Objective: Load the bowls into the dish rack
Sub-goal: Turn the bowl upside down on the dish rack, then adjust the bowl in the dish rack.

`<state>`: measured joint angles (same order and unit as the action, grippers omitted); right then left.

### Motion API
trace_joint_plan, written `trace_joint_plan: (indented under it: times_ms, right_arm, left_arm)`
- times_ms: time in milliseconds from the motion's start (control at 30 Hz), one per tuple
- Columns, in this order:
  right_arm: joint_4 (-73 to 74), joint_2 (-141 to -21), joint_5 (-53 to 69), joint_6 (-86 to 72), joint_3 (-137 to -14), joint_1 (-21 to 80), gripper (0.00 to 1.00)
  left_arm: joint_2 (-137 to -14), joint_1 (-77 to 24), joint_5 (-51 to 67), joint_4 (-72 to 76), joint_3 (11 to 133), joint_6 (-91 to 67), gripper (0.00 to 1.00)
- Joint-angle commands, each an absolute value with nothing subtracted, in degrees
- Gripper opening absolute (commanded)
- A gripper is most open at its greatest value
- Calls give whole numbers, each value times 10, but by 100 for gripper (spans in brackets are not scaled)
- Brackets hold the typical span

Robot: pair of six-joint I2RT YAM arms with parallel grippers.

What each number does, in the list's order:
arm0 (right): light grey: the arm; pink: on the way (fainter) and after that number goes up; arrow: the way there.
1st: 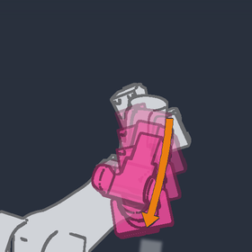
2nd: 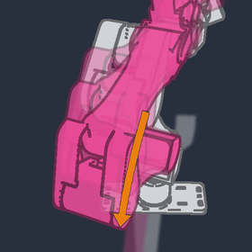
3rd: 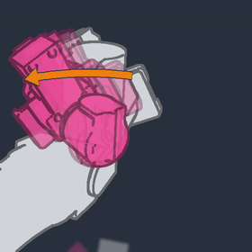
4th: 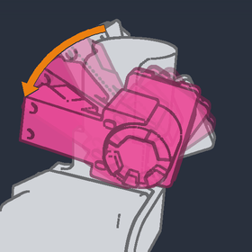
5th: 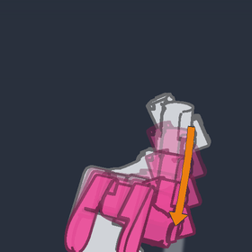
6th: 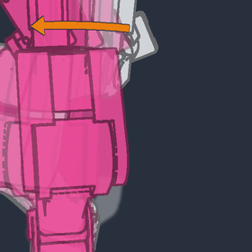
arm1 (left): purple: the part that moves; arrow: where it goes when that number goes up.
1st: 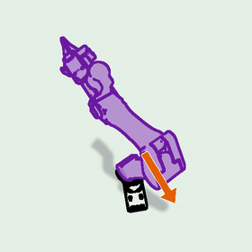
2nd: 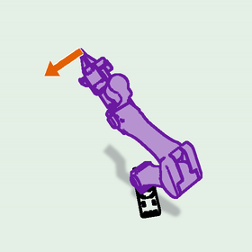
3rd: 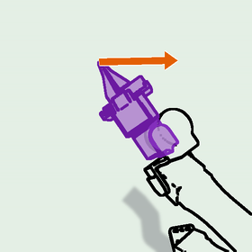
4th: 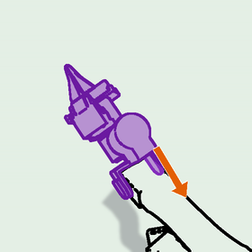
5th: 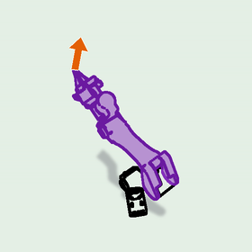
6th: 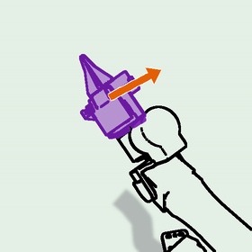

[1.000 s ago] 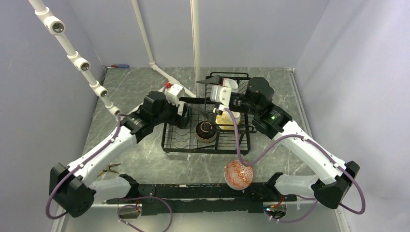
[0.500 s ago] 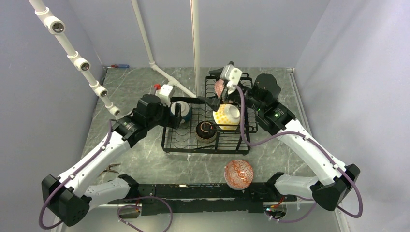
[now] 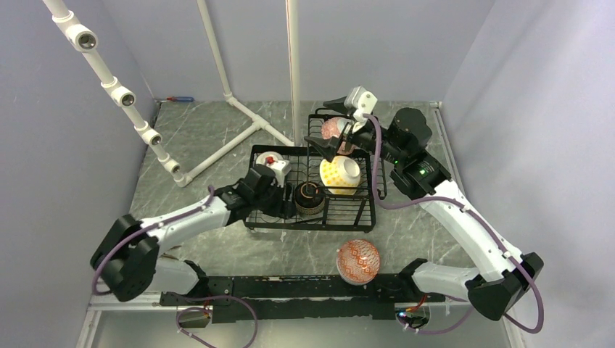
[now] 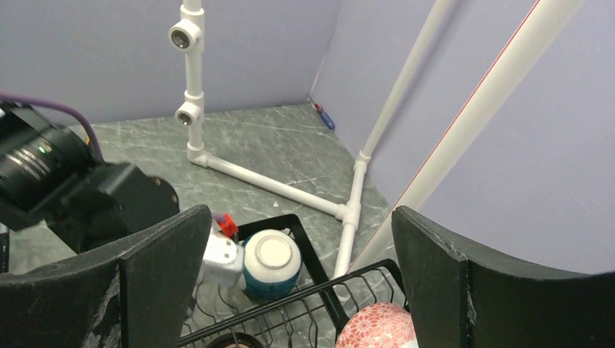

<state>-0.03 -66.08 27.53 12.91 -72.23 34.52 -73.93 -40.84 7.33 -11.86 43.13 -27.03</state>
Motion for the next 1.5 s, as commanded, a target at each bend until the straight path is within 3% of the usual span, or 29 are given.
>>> trace_joint_plan:
  times_ms: [0, 267, 533, 700, 1167, 1333, 1467]
  right_arm:
    - [-7, -639, 294, 124, -733, 342, 100]
    - [-20, -622, 304, 140, -707, 342, 100]
    - [-7, -621, 310, 155, -707, 340, 100]
    - [-3, -616, 309, 158, -708, 340, 100]
    - [12, -612, 307, 164, -710, 341, 100]
    - [12, -615, 307, 163, -710, 341, 100]
    - [9, -617, 307, 164, -709, 340, 100]
  left_arm:
    - [-785, -436, 74, -38, 437, -307, 65]
    - [-869, -464, 84, 35, 446, -338, 64]
    - [-937, -472, 63, 84, 480, -363, 50]
    - [-943, -470, 35, 102, 502, -369, 39]
    - [-949, -445, 104, 120, 550, -348, 24]
    - [-928, -445, 106, 100, 549, -341, 21]
    - [-904, -445, 103, 93, 535, -340, 24]
